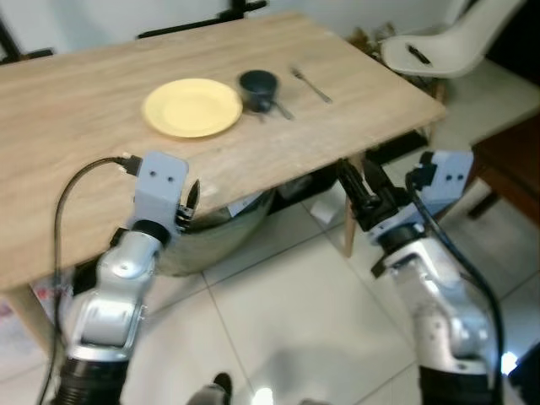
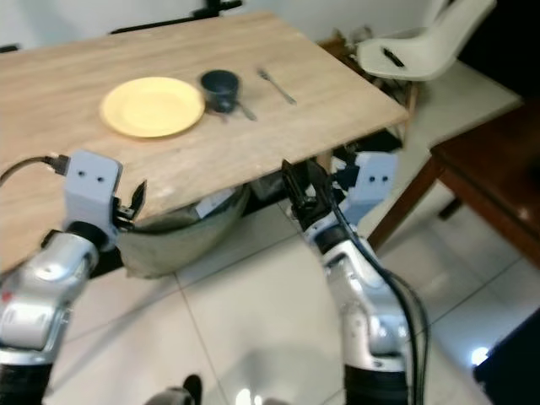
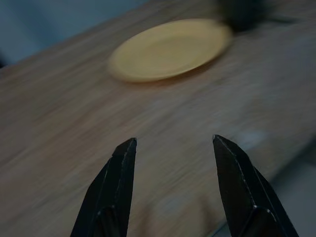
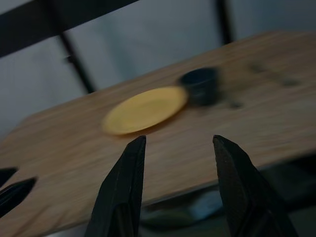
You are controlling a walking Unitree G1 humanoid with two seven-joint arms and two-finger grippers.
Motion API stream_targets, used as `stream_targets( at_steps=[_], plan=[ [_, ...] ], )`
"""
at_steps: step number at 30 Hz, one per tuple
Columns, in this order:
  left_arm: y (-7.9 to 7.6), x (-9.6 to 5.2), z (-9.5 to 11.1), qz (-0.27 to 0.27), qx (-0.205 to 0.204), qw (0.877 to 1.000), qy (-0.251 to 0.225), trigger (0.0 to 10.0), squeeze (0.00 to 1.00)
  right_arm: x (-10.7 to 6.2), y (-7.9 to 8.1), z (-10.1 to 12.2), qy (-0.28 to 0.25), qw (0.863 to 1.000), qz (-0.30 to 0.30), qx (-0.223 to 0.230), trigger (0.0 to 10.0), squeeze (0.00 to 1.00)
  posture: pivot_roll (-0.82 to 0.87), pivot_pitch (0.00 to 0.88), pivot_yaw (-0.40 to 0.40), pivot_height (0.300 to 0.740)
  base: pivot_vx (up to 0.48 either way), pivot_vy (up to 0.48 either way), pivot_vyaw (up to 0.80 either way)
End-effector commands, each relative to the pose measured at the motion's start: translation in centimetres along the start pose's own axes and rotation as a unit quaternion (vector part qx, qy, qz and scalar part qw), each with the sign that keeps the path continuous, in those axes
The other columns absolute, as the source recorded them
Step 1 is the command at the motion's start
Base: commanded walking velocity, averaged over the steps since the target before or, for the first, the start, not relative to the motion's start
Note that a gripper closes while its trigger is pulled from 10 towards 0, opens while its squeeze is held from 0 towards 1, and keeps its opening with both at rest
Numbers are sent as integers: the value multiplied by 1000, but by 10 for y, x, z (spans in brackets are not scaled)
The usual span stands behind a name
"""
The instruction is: Setting the table
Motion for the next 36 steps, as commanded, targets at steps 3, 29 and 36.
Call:
stream_targets(
  at_steps=[3, 29, 36],
  plan=[
    [-1, 0, -10, 3, 3, 1000, 19, 10000, 0, -3, -5, -4, 9, 1000, -6, 4, 10000, 0, -82, 55, 27, 740, 0, 0, 750],
    [-5, 10, -5, 2, 11, 1000, 4, 10000, 0, 0, -13, 2, -8, 999, -27, 21, 10000, 0, -89, 41, 29, 740, 252, 0, 245],
    [-6, 9, -5, 0, 15, 1000, 1, 10000, 0, 0, -12, 2, -7, 999, -25, 22, 10000, 0, -85, 47, 29, 740, 480, 0, 0]
  ],
)
Point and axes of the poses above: a point about 5 cm out from each wrist's last joint towards the gripper, its own x axis pointing out of the wrist towards the gripper, its own z axis along the axis of the wrist's last joint, y = z × x, the point moved 6 cm from there along x, pointing out of the wrist towards the gripper, and after that the axes turned 7 degrees about -x, right-handed, at the moved point
